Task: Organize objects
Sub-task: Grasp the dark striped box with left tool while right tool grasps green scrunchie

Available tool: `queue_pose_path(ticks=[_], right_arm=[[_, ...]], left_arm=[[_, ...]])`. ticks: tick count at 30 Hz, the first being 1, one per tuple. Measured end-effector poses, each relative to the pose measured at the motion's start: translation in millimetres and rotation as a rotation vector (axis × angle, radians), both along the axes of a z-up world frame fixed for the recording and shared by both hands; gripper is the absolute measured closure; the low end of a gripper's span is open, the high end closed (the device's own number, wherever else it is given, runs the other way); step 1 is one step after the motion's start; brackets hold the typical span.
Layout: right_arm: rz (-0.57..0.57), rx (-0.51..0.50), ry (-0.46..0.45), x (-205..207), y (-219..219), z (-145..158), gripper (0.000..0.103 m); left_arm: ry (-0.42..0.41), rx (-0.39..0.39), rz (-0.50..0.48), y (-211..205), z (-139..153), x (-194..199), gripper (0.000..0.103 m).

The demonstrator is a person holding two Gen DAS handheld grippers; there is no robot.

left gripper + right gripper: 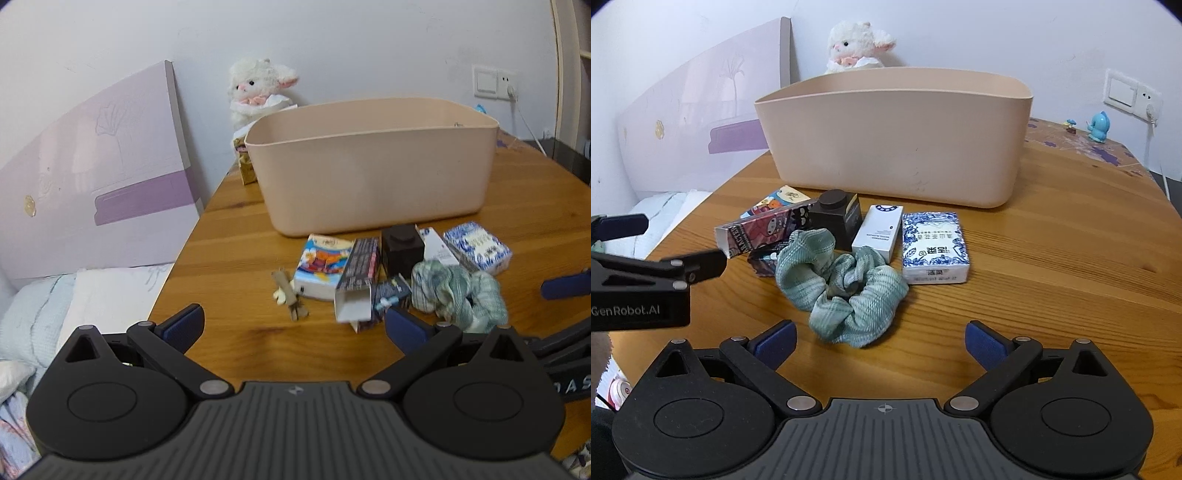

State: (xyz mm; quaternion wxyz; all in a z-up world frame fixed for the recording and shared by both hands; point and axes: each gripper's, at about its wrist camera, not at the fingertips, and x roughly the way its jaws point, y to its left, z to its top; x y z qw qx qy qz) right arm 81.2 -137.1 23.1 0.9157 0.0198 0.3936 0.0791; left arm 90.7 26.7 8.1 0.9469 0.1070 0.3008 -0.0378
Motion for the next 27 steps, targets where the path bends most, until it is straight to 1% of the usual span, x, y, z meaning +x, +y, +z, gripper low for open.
queue_pose_path(ticks=[3, 7, 11, 14, 15, 17, 18, 20, 22, 23, 24, 26, 27], right_arm=[[-0.001, -0.015, -0.003, 6, 2, -4, 0.008], [0.008, -0.014, -0.011, 11, 3, -6, 0.008], [0.014, -0.007, -0.008, 17, 6, -10, 0.008], [0.019, -0.004, -0.023, 19, 10, -10, 0.008], [0.022, -0.005, -0.026, 19, 12, -11, 0.010], [0.027, -0.015, -0.034, 20, 15, -10, 0.014], [0.030, -0.021, -0.038, 20, 17, -10, 0.018], [0.031, -0.029, -0.048, 21, 18, -10, 0.026], [0.033, -0.034, -0.054, 21, 18, -9, 0.038], [0.038, -0.035, -0.055, 20, 19, -9, 0.041], [0.041, -0.035, -0.058, 20, 19, -9, 0.046], [0.049, -0.039, -0.064, 19, 20, -9, 0.050], [0.051, -0.040, -0.067, 19, 19, -10, 0.054]], left_arm=[[0.018, -0.056, 0.000, 5, -4, 11, 0.000], [0.031, -0.103, -0.018, 7, -12, 24, 0.000], [0.033, -0.127, -0.044, 7, -15, 30, 0.000], [0.038, -0.145, -0.052, 6, -16, 35, 0.000], [0.042, -0.152, -0.053, 6, -16, 37, 0.001], [0.052, -0.166, -0.053, 7, -16, 40, 0.017], [0.067, -0.177, -0.053, 7, -16, 42, 0.019], [0.096, -0.199, -0.052, 8, -18, 47, 0.026], [0.108, -0.209, -0.050, 9, -19, 50, 0.030], [0.108, -0.210, -0.051, 10, -19, 50, 0.034], [0.107, -0.209, -0.054, 10, -19, 50, 0.035], [0.103, -0.208, -0.069, 8, -20, 50, 0.044], [0.103, -0.206, -0.077, 8, -21, 50, 0.046]])
